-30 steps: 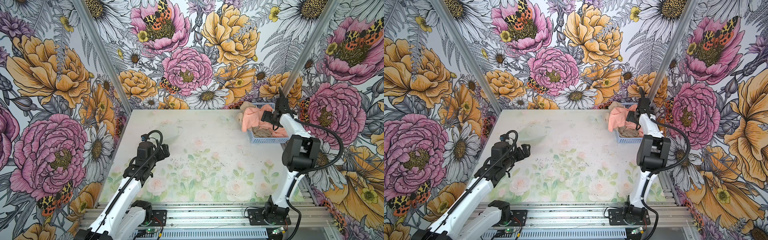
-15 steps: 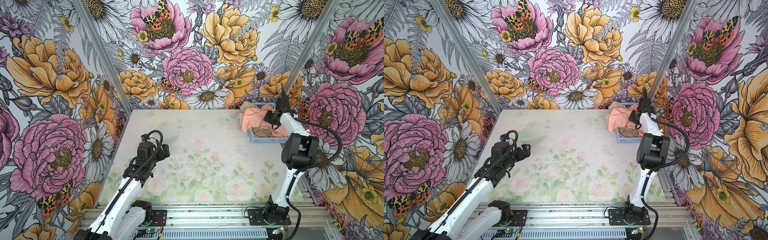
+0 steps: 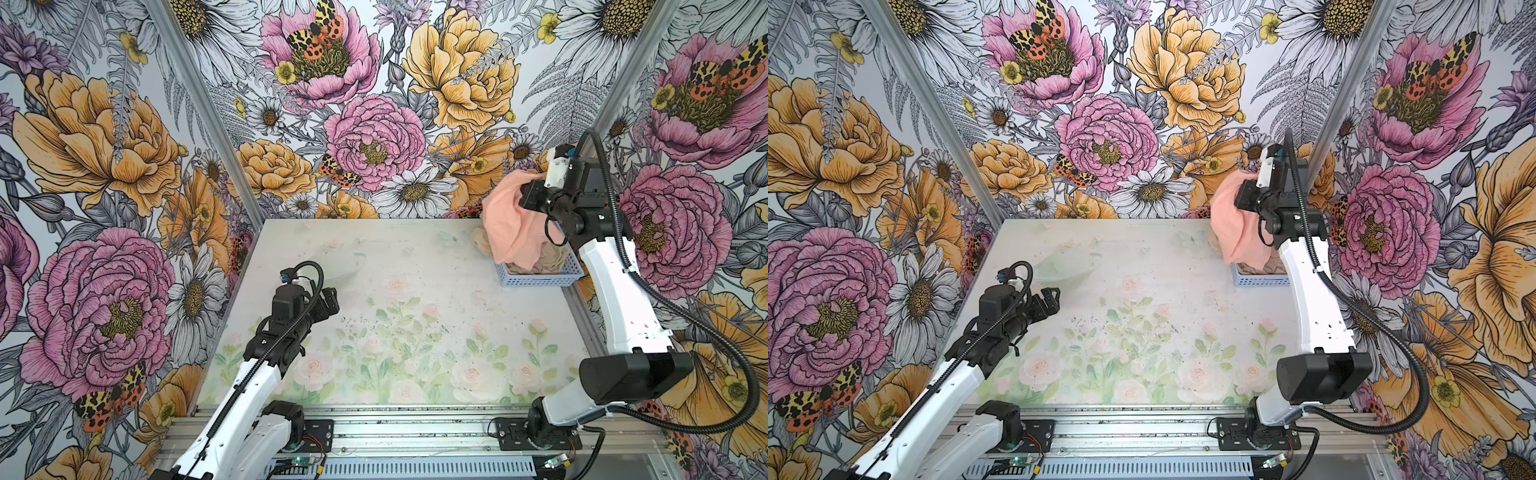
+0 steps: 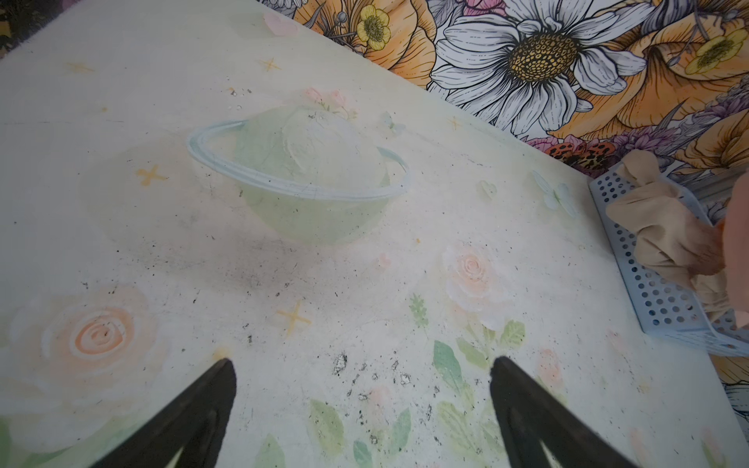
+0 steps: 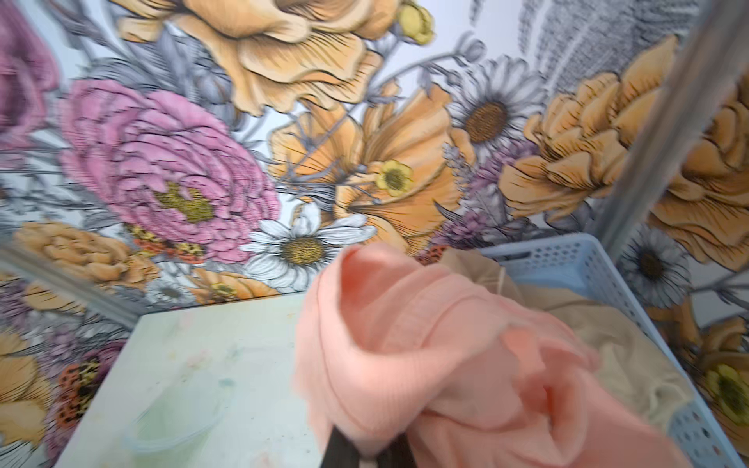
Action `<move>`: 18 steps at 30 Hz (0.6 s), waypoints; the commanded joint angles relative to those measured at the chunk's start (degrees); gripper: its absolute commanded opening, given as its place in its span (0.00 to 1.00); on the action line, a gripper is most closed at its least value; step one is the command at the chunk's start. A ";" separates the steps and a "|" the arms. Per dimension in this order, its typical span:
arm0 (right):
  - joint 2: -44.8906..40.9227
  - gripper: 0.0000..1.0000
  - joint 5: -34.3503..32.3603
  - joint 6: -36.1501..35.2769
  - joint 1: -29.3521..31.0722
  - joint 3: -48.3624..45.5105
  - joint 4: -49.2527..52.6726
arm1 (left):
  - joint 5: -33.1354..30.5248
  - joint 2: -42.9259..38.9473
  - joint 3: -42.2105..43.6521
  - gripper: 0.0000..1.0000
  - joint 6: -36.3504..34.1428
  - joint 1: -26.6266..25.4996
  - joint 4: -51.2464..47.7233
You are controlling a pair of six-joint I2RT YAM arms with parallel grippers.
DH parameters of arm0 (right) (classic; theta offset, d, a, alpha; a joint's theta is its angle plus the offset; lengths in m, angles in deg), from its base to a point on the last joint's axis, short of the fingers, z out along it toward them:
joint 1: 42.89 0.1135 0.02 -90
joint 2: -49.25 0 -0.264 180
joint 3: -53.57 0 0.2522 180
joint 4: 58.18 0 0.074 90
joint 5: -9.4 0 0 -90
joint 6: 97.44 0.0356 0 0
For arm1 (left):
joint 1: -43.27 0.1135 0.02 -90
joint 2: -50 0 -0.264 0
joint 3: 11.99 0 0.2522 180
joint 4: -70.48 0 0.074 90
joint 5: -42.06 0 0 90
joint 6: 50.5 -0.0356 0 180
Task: Fold and stack the mixed laundry pile
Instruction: 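Lift the pink shirt out of the basket and drop it on the table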
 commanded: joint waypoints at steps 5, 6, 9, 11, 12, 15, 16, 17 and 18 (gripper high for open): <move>-2.46 0.00 9.17 -0.32 12.10 11.57 0.89 | -0.59 -3.26 -2.28 0.99 -0.73 -0.51 -2.07; -1.84 0.00 11.32 0.87 13.68 12.89 0.89 | -0.93 -3.58 -2.46 0.99 -0.65 -0.51 -2.31; 0.43 0.00 16.57 4.05 18.20 15.57 0.89 | -2.37 -4.95 -3.04 0.99 -0.54 -0.51 -3.44; 1.31 0.00 18.29 4.54 21.82 16.03 0.93 | -3.49 -6.00 -3.42 0.99 -0.52 -0.46 -4.28; 1.69 0.00 19.15 4.59 23.55 15.99 0.89 | -4.21 -6.47 -3.61 0.99 -0.49 -0.47 -4.76; 1.99 0.00 22.68 6.27 25.99 14.38 0.82 | -6.37 -7.98 -4.25 0.99 -0.65 -0.43 -6.06; 1.73 0.00 23.66 6.91 26.20 12.86 0.81 | -7.21 -8.37 -4.47 0.99 -0.69 -0.38 -6.67; 1.22 0.00 24.07 7.37 26.20 10.82 0.84 | -7.95 -8.80 -4.67 0.99 -0.65 -0.27 -7.10; 0.41 0.00 23.86 7.06 26.15 7.75 0.95 | -8.67 -9.24 -4.84 0.99 -0.64 -0.25 -7.55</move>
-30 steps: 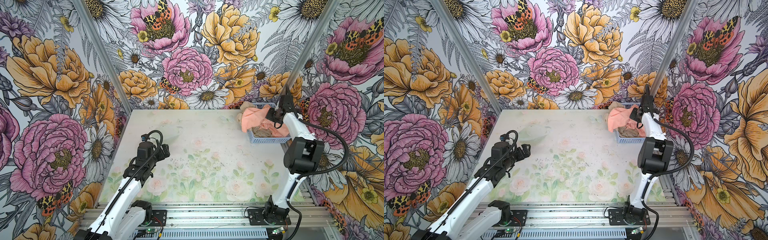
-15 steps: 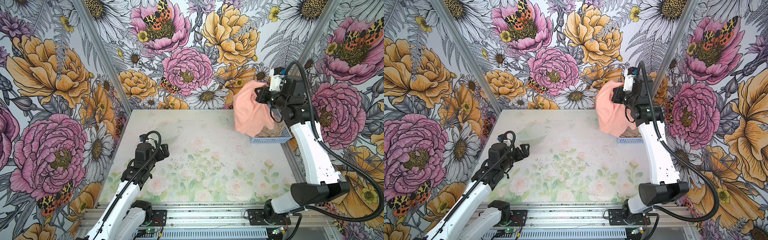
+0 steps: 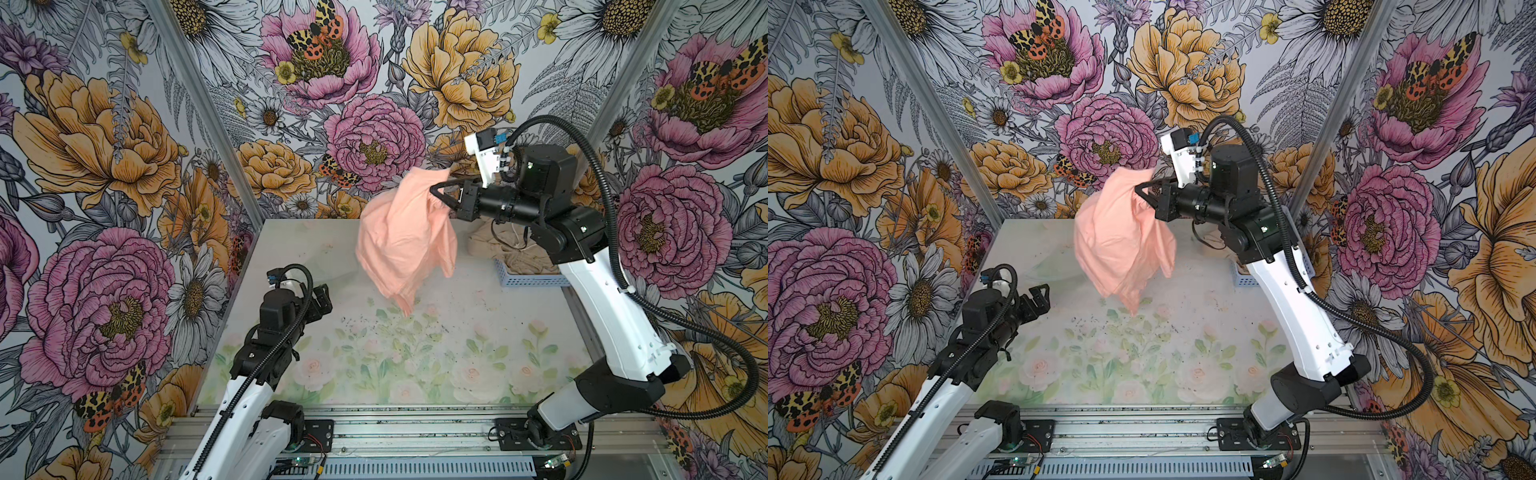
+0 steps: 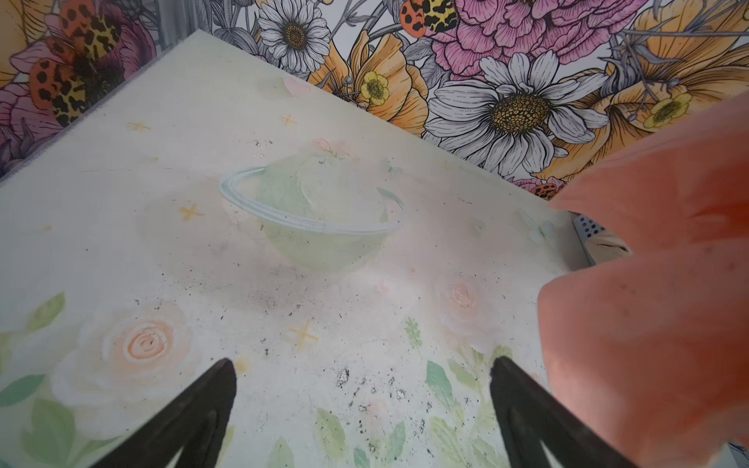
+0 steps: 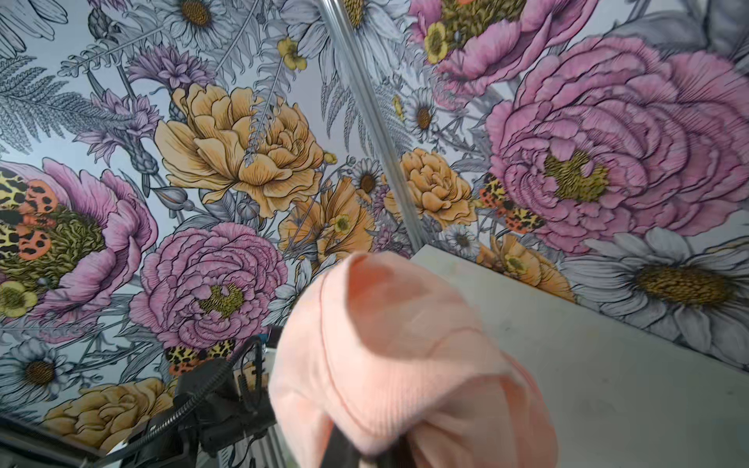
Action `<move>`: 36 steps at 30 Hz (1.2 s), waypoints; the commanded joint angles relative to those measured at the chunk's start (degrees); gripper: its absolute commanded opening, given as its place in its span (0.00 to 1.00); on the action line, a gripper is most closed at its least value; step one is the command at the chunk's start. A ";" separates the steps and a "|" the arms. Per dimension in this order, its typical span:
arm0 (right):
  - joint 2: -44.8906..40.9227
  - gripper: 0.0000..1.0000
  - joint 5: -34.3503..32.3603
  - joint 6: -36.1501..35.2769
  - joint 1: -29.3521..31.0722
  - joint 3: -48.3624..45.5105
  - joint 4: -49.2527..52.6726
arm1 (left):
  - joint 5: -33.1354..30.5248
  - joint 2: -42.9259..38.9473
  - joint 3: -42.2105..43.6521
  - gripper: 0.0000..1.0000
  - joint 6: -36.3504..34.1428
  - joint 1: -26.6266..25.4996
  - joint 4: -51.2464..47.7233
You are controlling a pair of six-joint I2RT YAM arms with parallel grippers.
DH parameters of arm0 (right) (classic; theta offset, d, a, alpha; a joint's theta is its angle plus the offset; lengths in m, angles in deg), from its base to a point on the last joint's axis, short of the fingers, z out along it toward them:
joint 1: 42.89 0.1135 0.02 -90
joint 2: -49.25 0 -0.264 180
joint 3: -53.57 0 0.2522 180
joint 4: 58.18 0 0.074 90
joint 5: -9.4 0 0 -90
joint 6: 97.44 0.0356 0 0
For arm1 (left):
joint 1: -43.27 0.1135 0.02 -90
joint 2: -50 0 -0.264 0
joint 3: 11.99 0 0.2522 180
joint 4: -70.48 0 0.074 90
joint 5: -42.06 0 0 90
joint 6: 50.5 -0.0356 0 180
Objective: Fold and stack the mixed laundry pile
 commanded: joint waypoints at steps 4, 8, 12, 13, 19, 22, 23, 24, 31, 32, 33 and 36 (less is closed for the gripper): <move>-3.87 0.00 1.31 0.56 -3.35 -18.72 -1.14 | -6.55 -2.65 -1.86 0.99 -0.45 -0.02 -2.78; -4.26 0.31 -8.68 -0.12 -10.18 -32.64 1.39 | -6.05 -1.93 -1.90 0.99 -0.10 -0.12 -2.70; -5.62 0.55 -22.58 -1.43 -12.18 -38.71 3.56 | -1.99 0.69 -1.73 0.99 1.52 -1.06 -2.48; -6.35 0.58 -24.08 -1.32 -12.08 -39.77 3.45 | -0.92 1.60 -1.72 0.99 2.19 -2.07 -2.50; -9.17 0.63 -25.84 -0.68 -11.55 -44.54 3.10 | -1.75 8.63 -0.77 0.99 4.05 -18.29 -1.77; -10.24 0.63 -24.75 -0.34 -11.27 -47.28 2.60 | -2.94 14.63 -0.89 0.99 4.73 -28.35 -0.50; -10.65 0.63 -24.77 -0.24 -11.17 -48.39 2.58 | -3.21 17.30 -1.46 0.98 4.73 -31.86 -0.04; -11.10 0.63 -25.10 -0.14 -11.17 -49.48 2.46 | -3.65 20.24 -2.35 0.96 4.78 -35.05 0.08; -14.88 0.64 -26.29 0.64 -11.67 -54.16 2.37 | -2.20 39.60 -11.28 0.85 2.91 -49.22 -0.95; -15.44 0.64 -26.36 0.81 -11.82 -54.56 2.37 | -1.46 42.39 -12.79 0.82 2.55 -50.24 -1.62; -15.97 0.64 -26.47 0.95 -12.04 -54.83 2.37 | -0.70 44.81 -14.29 0.79 2.27 -51.05 -2.11; -17.39 0.64 -26.68 1.07 -12.38 -55.46 2.46 | 1.15 50.96 -17.40 0.70 2.10 -52.02 -3.73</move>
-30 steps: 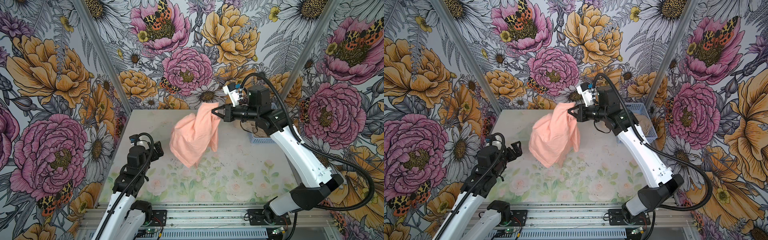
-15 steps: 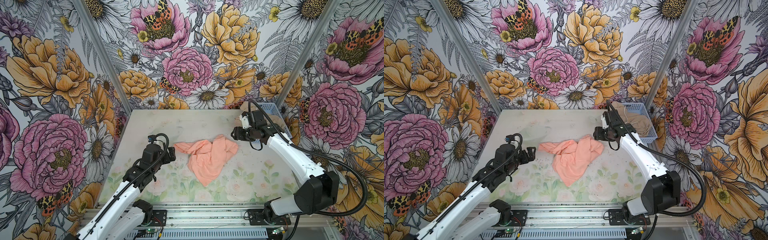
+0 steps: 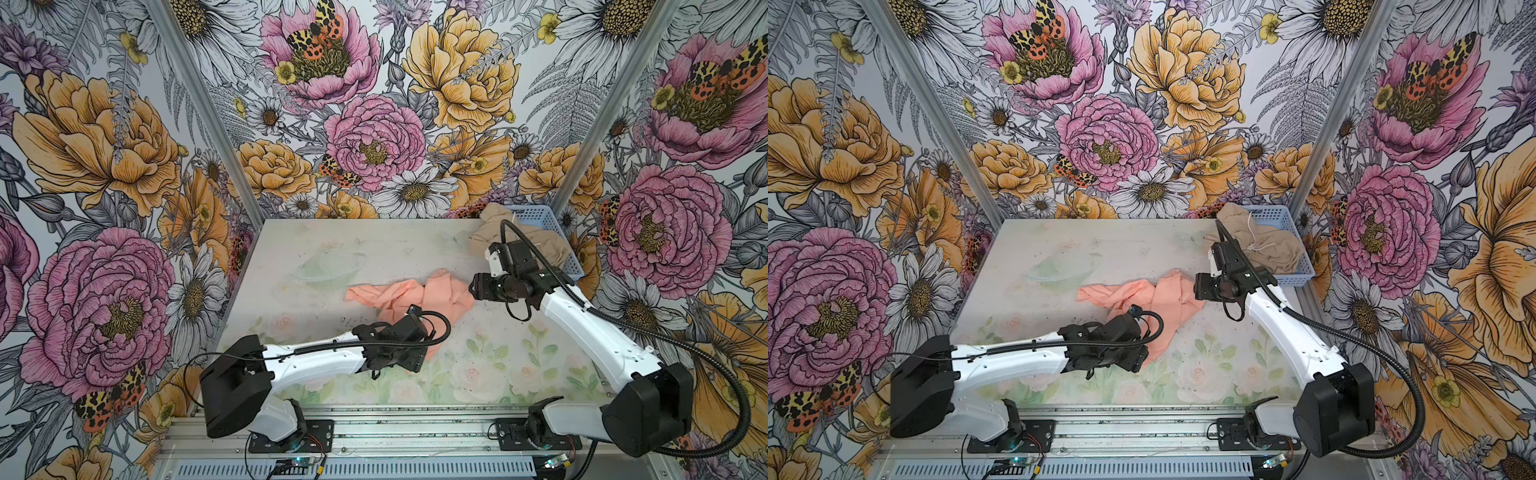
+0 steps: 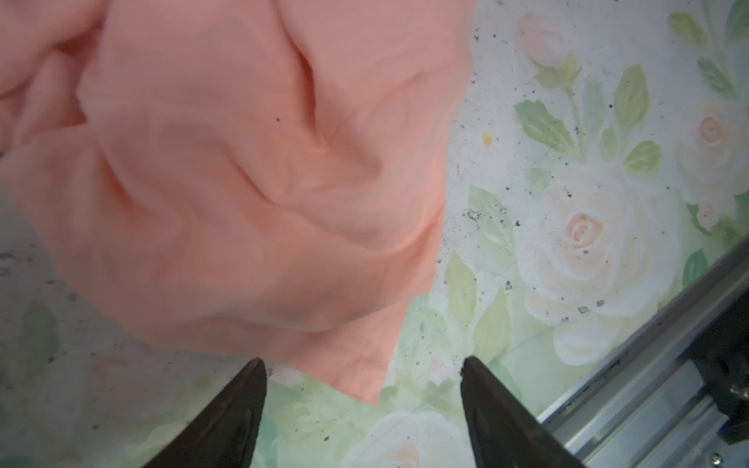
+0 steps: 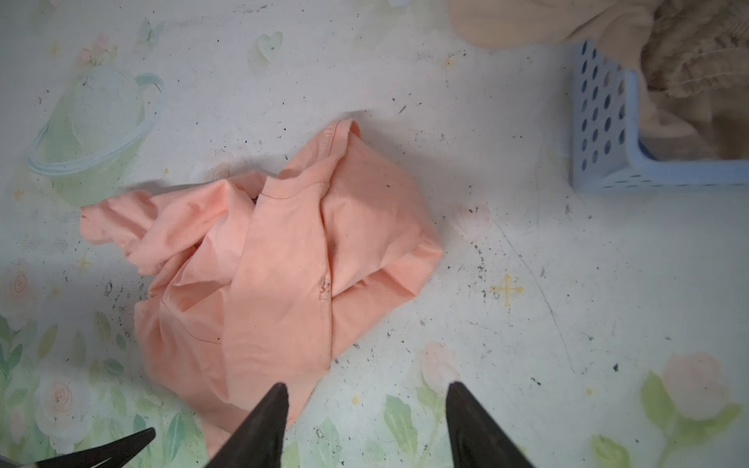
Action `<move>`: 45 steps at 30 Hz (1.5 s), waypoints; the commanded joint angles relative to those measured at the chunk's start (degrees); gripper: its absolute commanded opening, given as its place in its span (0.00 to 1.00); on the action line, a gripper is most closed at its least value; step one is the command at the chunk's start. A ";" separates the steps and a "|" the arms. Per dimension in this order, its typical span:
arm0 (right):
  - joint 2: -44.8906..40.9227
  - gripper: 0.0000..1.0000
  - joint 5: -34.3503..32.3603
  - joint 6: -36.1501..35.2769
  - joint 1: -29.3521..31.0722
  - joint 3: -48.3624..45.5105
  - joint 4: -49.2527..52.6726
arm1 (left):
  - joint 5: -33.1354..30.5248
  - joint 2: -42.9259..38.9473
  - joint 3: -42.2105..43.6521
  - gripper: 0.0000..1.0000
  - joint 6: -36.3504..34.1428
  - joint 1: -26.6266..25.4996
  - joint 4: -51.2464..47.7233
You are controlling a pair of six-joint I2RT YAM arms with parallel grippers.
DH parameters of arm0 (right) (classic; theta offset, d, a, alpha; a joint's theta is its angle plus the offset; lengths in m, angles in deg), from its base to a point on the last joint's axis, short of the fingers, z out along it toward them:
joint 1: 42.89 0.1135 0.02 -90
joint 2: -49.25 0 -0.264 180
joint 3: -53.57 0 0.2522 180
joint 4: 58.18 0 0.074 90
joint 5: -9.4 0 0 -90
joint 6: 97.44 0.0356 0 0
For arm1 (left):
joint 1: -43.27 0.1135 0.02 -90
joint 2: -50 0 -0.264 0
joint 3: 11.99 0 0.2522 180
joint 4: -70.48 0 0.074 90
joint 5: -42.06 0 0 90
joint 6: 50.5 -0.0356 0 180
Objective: Fold and stack the mixed laundry pile
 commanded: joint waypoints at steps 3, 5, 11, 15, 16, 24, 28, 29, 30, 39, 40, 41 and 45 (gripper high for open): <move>-3.77 0.64 -0.95 1.40 -0.74 -1.19 -1.05 | 3.66 6.87 -3.92 0.61 -0.92 -0.38 -3.83; -4.45 0.64 -0.82 1.59 -0.97 -1.79 -1.06 | 4.30 8.04 -4.35 0.55 -0.85 -0.37 -4.81; -4.40 0.65 -0.62 1.56 -1.38 -2.82 -1.14 | 7.07 11.57 -4.61 0.43 -0.52 -0.47 -6.89; -3.92 0.65 -0.59 1.66 -1.45 -2.92 -1.49 | 6.63 12.67 -4.61 0.26 0.05 -0.54 -7.20; -3.90 0.65 -0.53 1.72 -1.51 -2.98 -1.63 | 6.09 12.64 -4.70 0.22 0.05 -0.57 -7.46; -3.75 0.64 0.17 2.11 -1.61 -5.20 -2.70 | -2.77 1.58 -5.87 0.00 -0.13 2.41 -10.54; -3.98 0.64 2.67 3.40 -1.51 -8.18 -6.14 | -8.12 -7.18 -9.55 0.00 -4.34 7.26 -11.56; -4.07 0.63 3.68 3.88 -1.37 -9.12 -7.65 | -8.23 -8.64 -11.19 0.00 -5.93 9.25 -12.05; -4.01 0.63 4.73 4.34 -1.09 -9.84 -9.02 | -8.61 -9.53 -12.82 0.00 -7.42 11.29 -12.66; 2.29 0.63 5.86 5.26 9.19 -11.32 -18.06 | -7.99 -4.83 -35.19 0.00 -22.19 28.29 -13.91; 3.02 0.63 5.54 5.26 10.20 -11.10 -18.63 | -7.99 -3.57 -37.46 0.00 -23.16 29.19 -13.87; 4.06 0.63 4.73 5.35 11.33 -10.79 -19.18 | -7.86 -2.24 -39.86 0.00 -24.07 30.06 -13.91; 9.27 0.66 2.17 5.32 15.94 -9.01 -20.53 | -6.43 2.11 -47.44 0.00 -26.39 32.44 -13.93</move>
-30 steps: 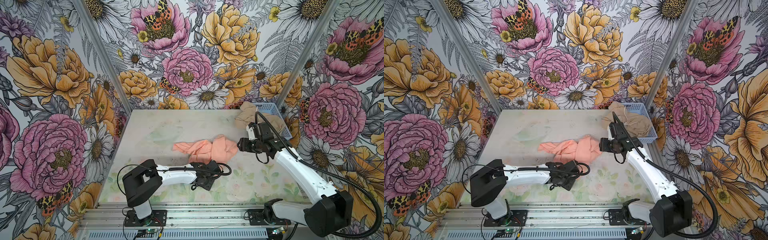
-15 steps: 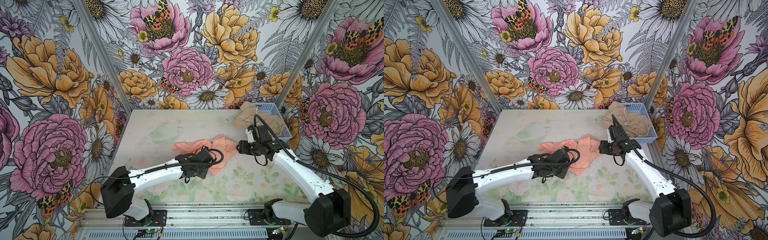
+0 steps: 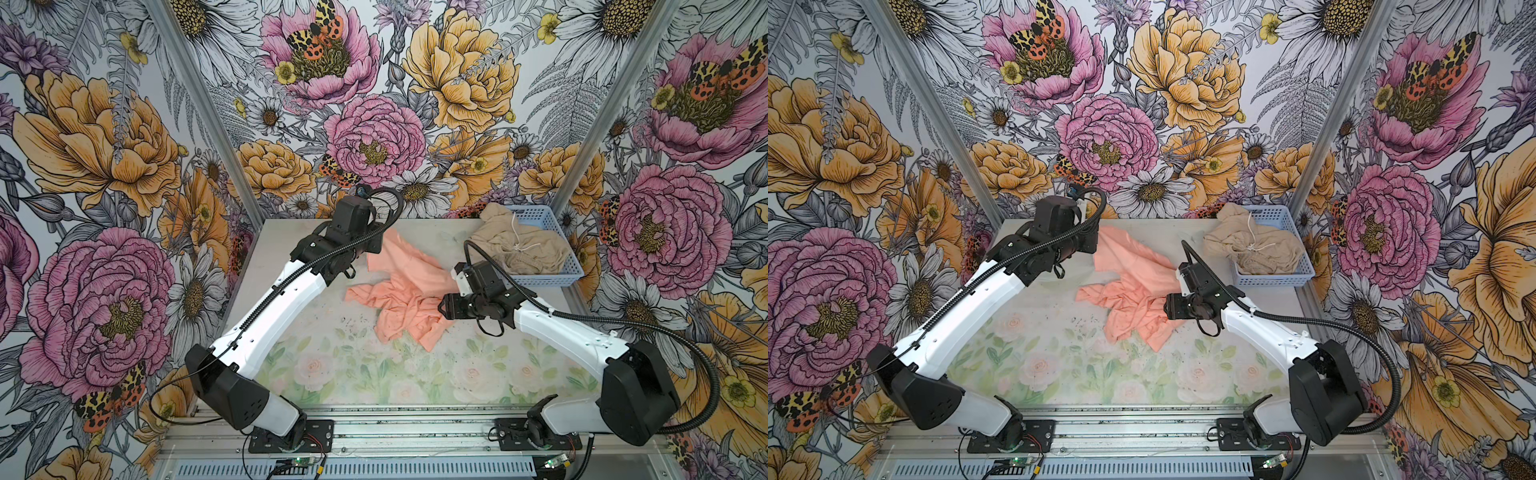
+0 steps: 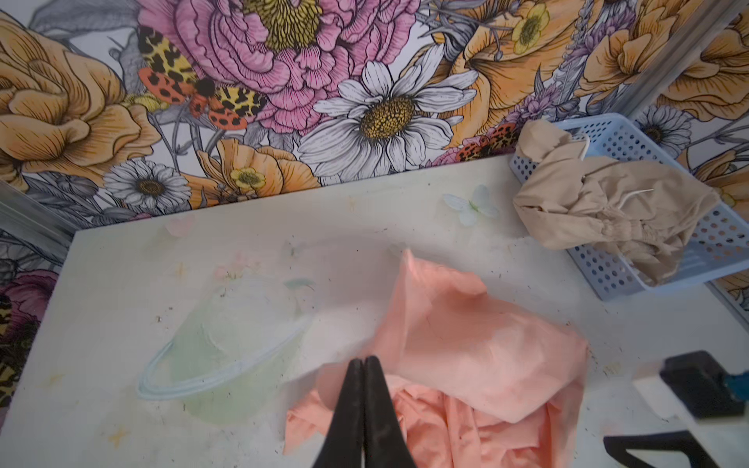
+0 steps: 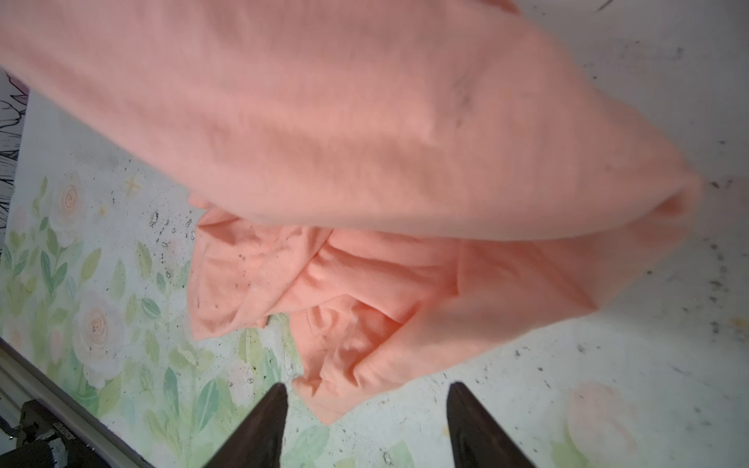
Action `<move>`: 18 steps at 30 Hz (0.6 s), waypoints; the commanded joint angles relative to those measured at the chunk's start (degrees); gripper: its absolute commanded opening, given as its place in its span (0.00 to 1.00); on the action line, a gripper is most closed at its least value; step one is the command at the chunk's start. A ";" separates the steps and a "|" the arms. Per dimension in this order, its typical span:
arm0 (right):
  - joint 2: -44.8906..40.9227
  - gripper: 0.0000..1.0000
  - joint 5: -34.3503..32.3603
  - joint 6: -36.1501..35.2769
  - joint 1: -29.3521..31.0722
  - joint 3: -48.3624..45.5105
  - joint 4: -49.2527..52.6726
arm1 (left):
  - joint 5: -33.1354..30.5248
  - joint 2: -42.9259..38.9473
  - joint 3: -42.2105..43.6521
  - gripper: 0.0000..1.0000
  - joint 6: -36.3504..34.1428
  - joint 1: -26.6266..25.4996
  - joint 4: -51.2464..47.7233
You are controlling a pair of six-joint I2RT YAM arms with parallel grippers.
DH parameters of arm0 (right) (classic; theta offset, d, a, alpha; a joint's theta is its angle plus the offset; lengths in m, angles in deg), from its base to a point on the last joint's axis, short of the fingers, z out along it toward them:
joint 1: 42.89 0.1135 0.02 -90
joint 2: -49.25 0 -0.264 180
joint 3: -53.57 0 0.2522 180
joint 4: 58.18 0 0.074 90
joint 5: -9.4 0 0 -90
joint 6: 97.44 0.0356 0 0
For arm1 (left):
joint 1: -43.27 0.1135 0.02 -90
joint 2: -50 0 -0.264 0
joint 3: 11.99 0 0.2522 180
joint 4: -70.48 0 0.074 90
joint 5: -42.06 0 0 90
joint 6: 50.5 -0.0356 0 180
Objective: Fold and stack the mixed laundry pile
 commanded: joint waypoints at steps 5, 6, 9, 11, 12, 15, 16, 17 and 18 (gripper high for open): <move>10.65 0.70 -7.45 0.37 6.69 4.13 -3.02 | 0.79 5.48 -11.02 0.00 -6.63 2.11 -1.28; 12.17 0.70 -7.94 0.46 7.05 4.33 -2.83 | 0.63 6.01 -12.07 0.00 -6.99 2.21 -1.56; 15.50 0.57 -8.76 0.70 7.44 4.69 -1.22 | -0.48 6.76 -15.00 0.00 -8.14 2.82 -2.17; 14.67 0.41 -9.94 0.67 7.44 3.75 -0.10 | -1.05 6.73 -16.34 0.00 -8.84 3.36 -2.43; 13.45 0.34 -10.48 0.54 7.45 3.10 0.20 | -1.36 6.58 -16.75 0.00 -9.24 3.63 -2.59; 8.02 0.09 -12.88 -0.27 7.21 1.94 2.98 | -2.44 5.86 -17.54 0.00 -10.08 4.83 -2.75; 6.07 0.01 -14.06 -0.78 7.02 1.87 4.56 | -2.75 5.54 -17.63 0.00 -10.21 5.33 -2.67; 3.95 0.00 -15.26 -1.31 6.77 1.97 6.11 | -3.11 5.20 -17.81 0.00 -10.50 5.82 -2.67; 2.11 0.00 -16.23 -1.85 6.43 2.09 7.47 | -3.36 4.87 -17.93 0.00 -10.56 6.21 -2.67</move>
